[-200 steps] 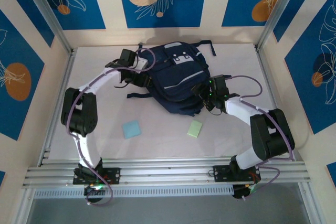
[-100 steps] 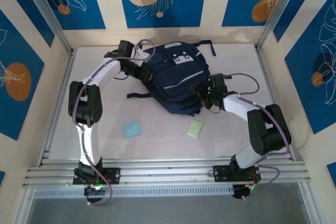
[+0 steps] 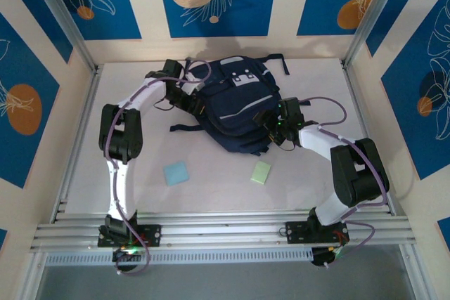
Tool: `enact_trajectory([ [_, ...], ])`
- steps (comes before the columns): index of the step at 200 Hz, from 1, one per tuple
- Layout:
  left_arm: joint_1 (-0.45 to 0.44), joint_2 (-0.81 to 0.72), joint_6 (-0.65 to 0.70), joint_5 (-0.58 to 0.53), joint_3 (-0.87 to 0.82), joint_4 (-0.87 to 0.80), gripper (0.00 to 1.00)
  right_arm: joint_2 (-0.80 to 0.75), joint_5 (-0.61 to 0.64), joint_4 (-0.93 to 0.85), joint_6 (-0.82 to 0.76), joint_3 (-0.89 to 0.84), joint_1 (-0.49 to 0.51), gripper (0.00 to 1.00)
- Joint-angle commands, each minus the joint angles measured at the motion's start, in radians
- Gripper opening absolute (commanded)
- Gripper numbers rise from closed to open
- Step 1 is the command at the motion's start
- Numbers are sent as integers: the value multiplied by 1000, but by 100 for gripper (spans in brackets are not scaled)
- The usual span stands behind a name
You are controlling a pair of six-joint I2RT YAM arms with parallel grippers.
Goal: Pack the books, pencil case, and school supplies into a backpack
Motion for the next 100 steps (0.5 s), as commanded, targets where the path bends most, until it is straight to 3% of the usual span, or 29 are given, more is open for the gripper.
enact_trajectory([
  [1, 1, 6, 21, 3, 0, -15, 44, 18, -23, -4, -11, 24, -2, 81],
  [28, 0, -31, -10, -98, -50, 85, 51, 14, -21, -12, -17, 27, -3, 81],
  [62, -2, -65, -37, -99, -90, 178, 59, 17, -23, -7, -11, 30, 2, 81],
  [83, -3, -43, -35, -62, -71, 155, 58, 25, -24, -7, -10, 39, 6, 81],
  [100, -8, -17, -31, -17, -52, 117, 52, 31, -27, -7, -8, 42, 8, 81],
])
